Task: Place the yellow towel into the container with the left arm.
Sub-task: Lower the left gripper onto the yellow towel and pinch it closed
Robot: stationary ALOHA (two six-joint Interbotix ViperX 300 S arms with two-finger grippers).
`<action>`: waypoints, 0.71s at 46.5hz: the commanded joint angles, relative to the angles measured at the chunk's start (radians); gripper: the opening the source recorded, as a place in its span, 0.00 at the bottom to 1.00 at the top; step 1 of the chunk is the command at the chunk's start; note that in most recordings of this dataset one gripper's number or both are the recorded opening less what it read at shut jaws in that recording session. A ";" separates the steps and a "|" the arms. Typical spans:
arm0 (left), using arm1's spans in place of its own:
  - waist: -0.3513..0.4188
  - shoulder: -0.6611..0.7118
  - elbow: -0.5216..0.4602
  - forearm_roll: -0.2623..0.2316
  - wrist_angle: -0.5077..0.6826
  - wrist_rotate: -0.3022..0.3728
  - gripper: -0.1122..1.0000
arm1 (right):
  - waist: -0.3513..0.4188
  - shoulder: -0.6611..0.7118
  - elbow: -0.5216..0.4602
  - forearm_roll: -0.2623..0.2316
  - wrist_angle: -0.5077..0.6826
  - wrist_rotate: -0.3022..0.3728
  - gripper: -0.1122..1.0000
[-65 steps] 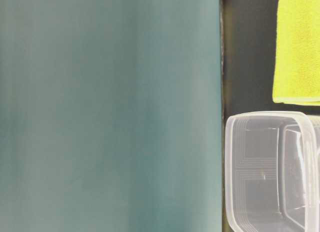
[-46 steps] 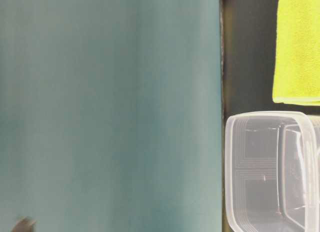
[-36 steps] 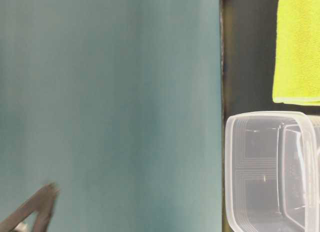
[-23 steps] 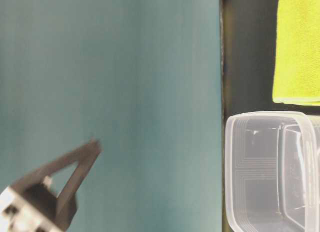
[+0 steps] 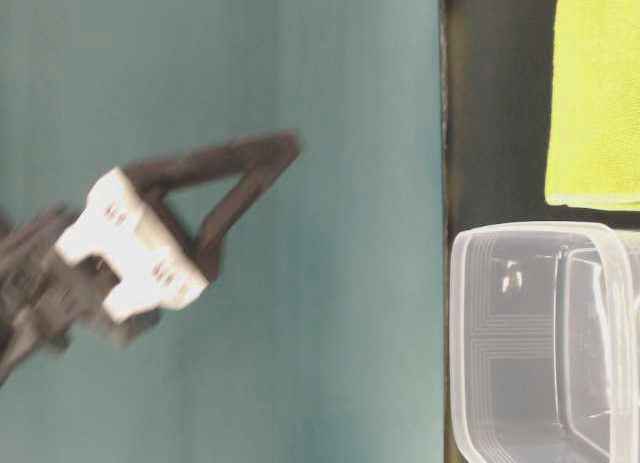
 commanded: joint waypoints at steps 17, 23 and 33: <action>0.000 0.377 -0.196 0.002 0.066 0.000 0.91 | -0.015 -0.017 -0.020 0.003 -0.014 0.000 0.81; -0.002 0.417 -0.195 0.003 0.032 0.003 0.91 | -0.015 -0.017 -0.018 0.003 -0.012 0.002 0.81; -0.020 0.449 -0.192 0.003 0.028 0.002 0.91 | -0.015 -0.017 -0.017 0.003 -0.012 0.000 0.81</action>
